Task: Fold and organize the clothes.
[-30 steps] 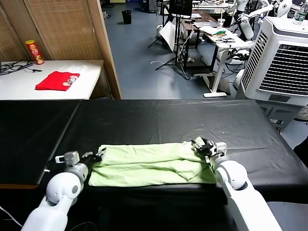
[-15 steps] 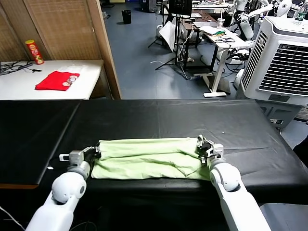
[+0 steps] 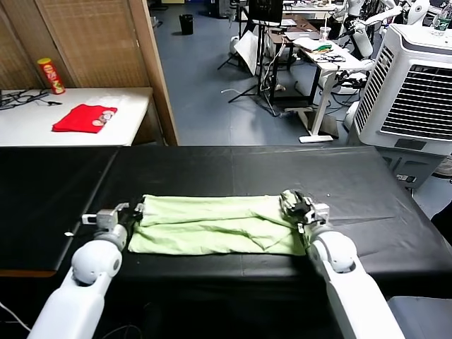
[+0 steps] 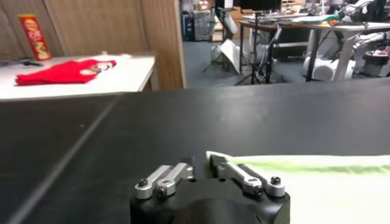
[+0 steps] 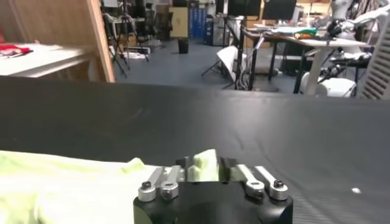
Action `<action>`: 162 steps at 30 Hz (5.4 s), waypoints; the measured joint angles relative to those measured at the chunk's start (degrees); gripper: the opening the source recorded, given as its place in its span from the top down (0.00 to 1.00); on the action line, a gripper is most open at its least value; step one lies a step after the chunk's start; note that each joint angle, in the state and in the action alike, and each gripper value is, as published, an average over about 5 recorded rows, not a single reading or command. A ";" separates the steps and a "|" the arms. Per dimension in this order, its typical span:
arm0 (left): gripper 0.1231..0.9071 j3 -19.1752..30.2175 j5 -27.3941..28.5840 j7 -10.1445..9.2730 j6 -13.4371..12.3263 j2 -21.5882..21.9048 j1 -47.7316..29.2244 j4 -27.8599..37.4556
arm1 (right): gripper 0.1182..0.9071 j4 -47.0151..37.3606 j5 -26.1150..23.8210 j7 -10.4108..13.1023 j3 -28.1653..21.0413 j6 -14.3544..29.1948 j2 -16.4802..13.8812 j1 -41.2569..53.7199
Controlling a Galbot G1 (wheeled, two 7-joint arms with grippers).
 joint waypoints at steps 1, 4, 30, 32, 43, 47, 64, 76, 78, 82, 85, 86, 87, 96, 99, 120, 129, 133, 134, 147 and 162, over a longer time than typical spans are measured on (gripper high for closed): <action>0.33 -0.37 -0.15 -0.06 0.05 0.06 0.54 -0.65 | 0.15 1.37 0.06 -0.01 0.44 -0.01 -0.14 -1.11; 0.19 -1.55 -1.29 -0.18 0.11 -0.13 2.39 -2.61 | 0.14 4.96 0.13 -0.06 1.18 0.02 -0.20 -3.98; 0.60 -4.46 -4.34 2.59 -1.09 -7.17 12.65 -5.05 | 0.14 11.52 -1.99 -0.49 2.52 1.10 0.59 -11.26; 0.75 -4.34 -4.34 2.64 -0.92 -7.29 12.77 -5.23 | 0.14 11.63 -2.41 -0.61 2.52 1.31 0.74 -11.45; 0.96 -4.20 2.38 2.41 -1.51 -6.26 13.06 -6.55 | 0.14 12.24 -3.48 -0.63 2.98 1.69 1.63 -12.17; 0.96 -5.66 9.10 2.98 -3.70 -3.96 13.95 -6.51 | 0.14 12.42 -3.49 -0.56 3.40 1.61 1.71 -12.22; 0.96 -10.22 9.06 0.62 -1.63 7.48 15.39 -10.02 | 0.14 13.47 -6.27 -0.36 4.16 1.98 4.58 -14.92; 0.96 7.51 -7.22 -7.88 5.53 -3.62 10.08 -19.54 | 0.14 14.10 -8.19 -0.35 8.08 2.38 6.38 -18.60; 0.96 10.23 -8.64 -8.39 5.63 -5.49 8.55 -19.34 | 0.14 14.10 -8.61 -0.35 8.39 2.40 6.70 -18.96; 0.96 14.73 -9.49 -8.92 5.70 -9.08 5.62 -18.16 | 0.14 13.86 -9.46 -0.36 8.36 2.41 7.36 -19.12; 0.96 17.05 -9.66 -9.09 5.73 -11.37 3.67 -17.18 | 0.14 13.54 -10.00 -0.36 8.05 2.41 7.74 -18.89; 0.96 17.62 -9.64 -9.11 5.72 -12.03 3.17 -16.87 | 0.14 13.42 -10.15 -0.36 7.91 2.40 7.82 -18.77; 0.96 18.11 -9.55 -9.11 5.71 -12.63 2.77 -16.57 | 0.14 13.33 -10.25 -0.36 7.75 2.39 7.87 -18.64; 0.92 19.57 -5.87 -7.81 3.86 -16.22 2.28 -14.17 | 0.14 12.43 -10.35 -0.74 6.63 2.37 7.82 -17.61; 0.79 19.62 -5.25 -7.62 3.25 -17.23 2.31 -13.46 | 0.14 12.19 -10.29 -1.35 6.18 2.80 7.62 -17.28; 0.14 7.43 2.55 -2.70 -3.87 -17.38 9.78 -15.53 | 0.14 5.37 -11.41 -5.90 -10.53 5.47 5.28 -5.68; 0.14 1.05 3.36 -0.75 -6.27 -17.25 14.63 -14.15 | 0.14 -1.75 -20.29 -3.94 -13.78 7.70 7.26 -1.37; 0.14 -0.33 2.14 0.13 -6.77 -17.31 14.80 -13.25 | 0.14 -1.69 -17.85 -3.07 -12.91 8.96 7.98 -1.28; 0.14 -0.60 1.66 0.36 -6.89 -17.37 14.75 -13.00 | 0.14 -1.44 -16.75 -3.00 -12.66 9.11 8.20 -1.36; 0.14 -2.46 -12.71 1.11 -9.12 -19.42 14.47 -9.53 | 0.14 8.57 -5.13 -2.90 -8.87 7.32 7.60 -5.56; 0.68 -2.09 -18.34 0.82 -9.37 -20.55 13.88 -6.57 | 0.14 12.38 -4.62 -2.67 -7.28 7.47 7.48 -8.01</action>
